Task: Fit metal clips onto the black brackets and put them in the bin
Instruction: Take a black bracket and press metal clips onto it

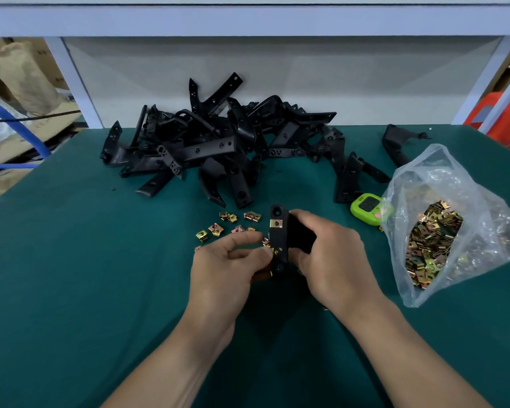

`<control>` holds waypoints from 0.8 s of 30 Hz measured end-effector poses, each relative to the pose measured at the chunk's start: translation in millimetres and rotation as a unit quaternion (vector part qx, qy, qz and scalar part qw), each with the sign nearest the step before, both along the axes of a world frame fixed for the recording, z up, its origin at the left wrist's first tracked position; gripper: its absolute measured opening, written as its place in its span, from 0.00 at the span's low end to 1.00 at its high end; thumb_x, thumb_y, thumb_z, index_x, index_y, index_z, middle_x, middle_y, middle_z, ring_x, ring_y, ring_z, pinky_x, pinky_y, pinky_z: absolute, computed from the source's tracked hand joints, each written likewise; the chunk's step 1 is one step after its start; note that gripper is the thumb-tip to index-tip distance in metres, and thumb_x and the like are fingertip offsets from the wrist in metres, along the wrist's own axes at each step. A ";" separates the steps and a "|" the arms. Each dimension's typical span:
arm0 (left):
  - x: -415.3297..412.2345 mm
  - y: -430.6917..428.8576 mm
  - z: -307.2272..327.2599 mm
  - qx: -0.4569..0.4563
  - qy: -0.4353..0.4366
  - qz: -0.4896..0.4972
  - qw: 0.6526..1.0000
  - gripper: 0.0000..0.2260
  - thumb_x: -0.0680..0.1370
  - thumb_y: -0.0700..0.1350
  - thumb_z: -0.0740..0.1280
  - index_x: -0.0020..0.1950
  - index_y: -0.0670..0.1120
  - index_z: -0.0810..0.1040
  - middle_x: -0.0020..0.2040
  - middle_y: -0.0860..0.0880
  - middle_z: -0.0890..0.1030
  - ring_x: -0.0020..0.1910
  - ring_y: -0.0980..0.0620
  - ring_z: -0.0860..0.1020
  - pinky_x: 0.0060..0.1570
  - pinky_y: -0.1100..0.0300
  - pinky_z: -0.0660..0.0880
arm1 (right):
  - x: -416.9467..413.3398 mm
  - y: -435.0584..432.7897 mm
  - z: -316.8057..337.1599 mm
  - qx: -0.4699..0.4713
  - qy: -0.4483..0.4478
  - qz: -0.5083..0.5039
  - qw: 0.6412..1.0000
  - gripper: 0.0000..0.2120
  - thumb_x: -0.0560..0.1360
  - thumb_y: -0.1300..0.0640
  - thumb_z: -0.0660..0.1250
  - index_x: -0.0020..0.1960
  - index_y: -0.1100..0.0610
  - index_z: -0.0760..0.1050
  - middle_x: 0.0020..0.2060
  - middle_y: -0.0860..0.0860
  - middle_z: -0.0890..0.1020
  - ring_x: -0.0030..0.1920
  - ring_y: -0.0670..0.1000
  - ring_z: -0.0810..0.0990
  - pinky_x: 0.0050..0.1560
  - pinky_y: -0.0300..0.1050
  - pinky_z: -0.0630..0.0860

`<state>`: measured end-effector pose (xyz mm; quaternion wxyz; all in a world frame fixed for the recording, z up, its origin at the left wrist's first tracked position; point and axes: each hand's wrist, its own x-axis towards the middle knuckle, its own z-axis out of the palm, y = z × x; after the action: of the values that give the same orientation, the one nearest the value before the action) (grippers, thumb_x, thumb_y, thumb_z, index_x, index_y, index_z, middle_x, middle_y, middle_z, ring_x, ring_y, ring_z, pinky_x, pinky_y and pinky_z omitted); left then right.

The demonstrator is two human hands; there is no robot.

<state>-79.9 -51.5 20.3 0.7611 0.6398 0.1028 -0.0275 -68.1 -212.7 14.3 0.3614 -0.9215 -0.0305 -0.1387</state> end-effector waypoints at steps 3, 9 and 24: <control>-2.4 1.1 -2.6 0.144 -0.035 0.020 0.989 0.06 0.75 0.42 0.77 0.47 0.53 0.86 0.37 0.55 0.87 0.38 0.58 0.85 0.41 0.66 0.79 | -1.4 2.2 4.0 -0.028 0.001 -0.006 1.000 0.17 0.72 0.58 0.75 0.56 0.45 0.75 0.40 0.45 0.82 0.40 0.52 0.80 0.43 0.54 0.79; -14.7 -8.3 2.5 0.278 -0.121 0.032 0.952 0.17 0.67 0.53 0.80 0.55 0.60 0.83 0.36 0.67 0.84 0.39 0.71 0.81 0.40 0.79 0.71 | -5.4 9.4 11.3 -0.097 -0.006 -0.039 0.995 0.17 0.75 0.59 0.72 0.60 0.46 0.74 0.44 0.46 0.80 0.44 0.55 0.79 0.45 0.53 0.76; -14.2 -9.9 4.6 0.341 -0.140 -0.002 0.930 0.35 0.66 0.62 0.68 0.74 0.63 0.69 0.32 0.64 0.82 0.38 0.67 0.80 0.46 0.74 0.72 | -13.6 22.0 16.9 -0.154 0.030 -0.068 0.985 0.15 0.77 0.58 0.69 0.60 0.45 0.72 0.47 0.46 0.79 0.47 0.54 0.80 0.41 0.49 0.70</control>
<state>-94.0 -61.4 24.9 0.5035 0.8585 -0.0031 0.0973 -81.7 -190.7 31.1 0.2058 -0.9698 0.0222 -0.1292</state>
